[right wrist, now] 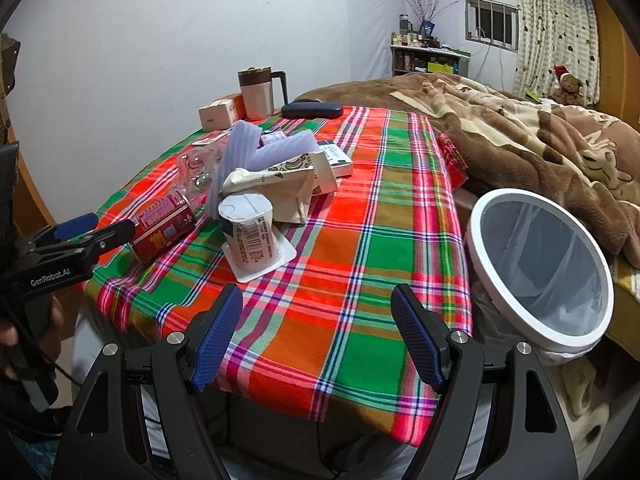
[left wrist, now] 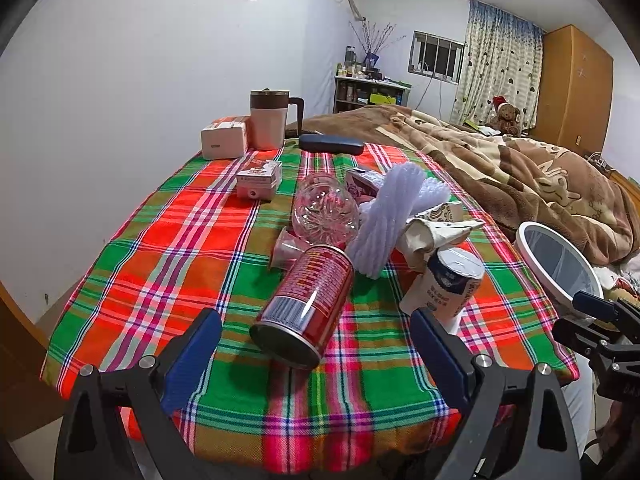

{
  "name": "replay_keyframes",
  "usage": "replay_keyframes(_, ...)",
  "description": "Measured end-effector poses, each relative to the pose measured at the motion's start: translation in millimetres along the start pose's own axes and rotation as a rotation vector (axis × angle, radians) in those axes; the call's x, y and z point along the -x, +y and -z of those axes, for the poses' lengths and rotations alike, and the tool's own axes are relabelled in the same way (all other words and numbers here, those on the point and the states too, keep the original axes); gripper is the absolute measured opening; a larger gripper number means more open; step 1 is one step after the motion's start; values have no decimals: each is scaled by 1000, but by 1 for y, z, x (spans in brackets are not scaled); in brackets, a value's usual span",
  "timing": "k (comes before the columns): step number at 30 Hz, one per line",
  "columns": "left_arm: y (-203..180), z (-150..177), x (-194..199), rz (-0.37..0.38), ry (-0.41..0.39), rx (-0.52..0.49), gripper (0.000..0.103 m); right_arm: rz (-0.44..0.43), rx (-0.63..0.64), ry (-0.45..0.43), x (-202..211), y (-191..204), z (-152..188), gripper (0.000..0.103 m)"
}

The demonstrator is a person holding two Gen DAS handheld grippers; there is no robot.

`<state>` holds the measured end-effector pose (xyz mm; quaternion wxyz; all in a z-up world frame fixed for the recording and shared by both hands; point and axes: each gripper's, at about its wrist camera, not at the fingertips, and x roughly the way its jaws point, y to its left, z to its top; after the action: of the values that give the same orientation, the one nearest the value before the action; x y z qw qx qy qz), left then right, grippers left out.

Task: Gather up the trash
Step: 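Grasp the red soda can with the left gripper while the right grasps the white yogurt cup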

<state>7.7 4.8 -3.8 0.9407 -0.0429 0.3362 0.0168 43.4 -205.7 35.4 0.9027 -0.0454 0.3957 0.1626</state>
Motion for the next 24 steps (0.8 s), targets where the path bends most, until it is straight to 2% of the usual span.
replay_keyframes(7, 10, -3, -20, -11, 32, -6, 95, -25, 14, 18, -10, 5, -6, 78)
replay_keyframes(12, 13, -7, -38, -7, 65, -18, 90, -55, 28, 23, -20, 10, -14, 78)
replay_keyframes(16, 13, -8, -50, 4, 90, -26, 86, -72, 43, 29, -29, 17, -18, 78)
replay_keyframes(24, 19, -7, -70, 43, 142, 1, 68, -114, 50, 61, -52, 26, -29, 78)
